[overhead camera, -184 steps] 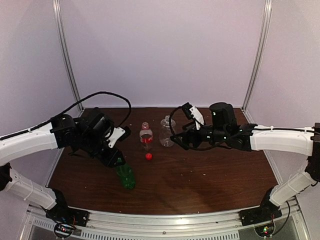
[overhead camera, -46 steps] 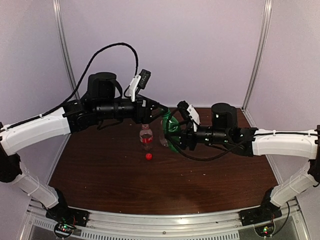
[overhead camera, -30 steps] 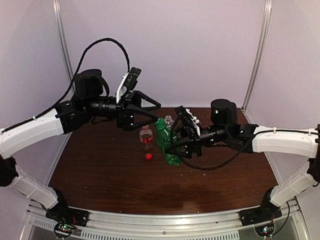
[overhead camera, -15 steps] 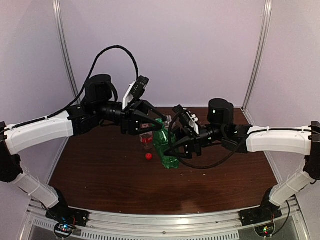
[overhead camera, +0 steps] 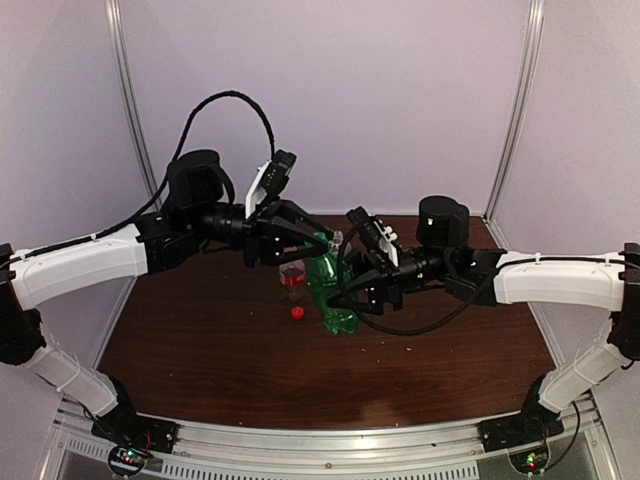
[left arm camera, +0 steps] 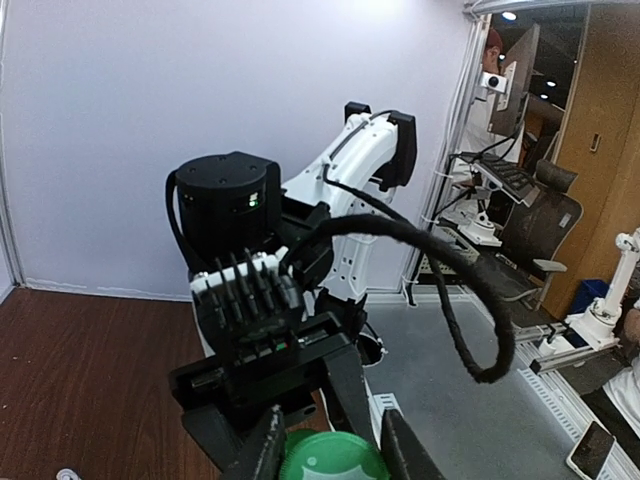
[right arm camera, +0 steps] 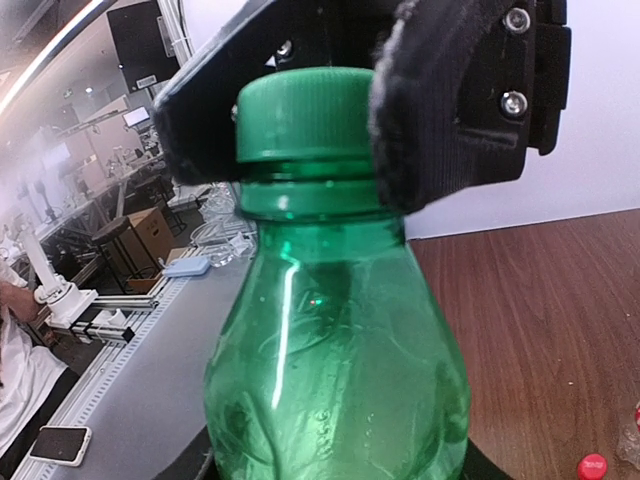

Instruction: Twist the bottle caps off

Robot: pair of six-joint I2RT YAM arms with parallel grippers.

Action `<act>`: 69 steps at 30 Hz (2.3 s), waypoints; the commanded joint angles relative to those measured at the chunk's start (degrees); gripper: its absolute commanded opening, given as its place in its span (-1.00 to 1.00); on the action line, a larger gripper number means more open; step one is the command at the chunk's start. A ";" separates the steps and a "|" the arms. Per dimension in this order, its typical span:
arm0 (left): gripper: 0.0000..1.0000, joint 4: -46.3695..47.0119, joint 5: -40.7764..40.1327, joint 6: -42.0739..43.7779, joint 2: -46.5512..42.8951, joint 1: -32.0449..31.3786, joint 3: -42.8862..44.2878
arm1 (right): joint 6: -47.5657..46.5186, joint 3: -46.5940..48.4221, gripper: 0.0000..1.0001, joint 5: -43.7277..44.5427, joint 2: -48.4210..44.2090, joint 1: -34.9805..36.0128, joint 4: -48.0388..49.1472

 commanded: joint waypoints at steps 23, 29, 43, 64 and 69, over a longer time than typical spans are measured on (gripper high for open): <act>-0.71 -17.75 -54.58 -13.05 -2.60 -5.16 5.65 | -4.65 -1.95 -0.27 45.29 -4.47 1.70 -5.25; -0.16 -14.79 -51.41 -10.18 -3.82 -4.98 3.43 | -5.62 -2.31 -0.25 42.18 -4.93 1.70 -5.69; 0.59 -9.25 -20.53 1.82 -8.37 0.15 -1.18 | -9.59 -0.29 -0.17 19.38 -4.92 1.41 -9.44; -0.11 -3.12 -1.50 4.53 -5.16 0.15 -3.28 | -1.77 3.25 -0.15 -1.53 1.42 1.44 -1.10; -0.38 -1.09 -1.60 3.07 -5.27 0.11 -3.77 | -1.75 2.90 -0.16 -0.47 1.01 1.43 -0.96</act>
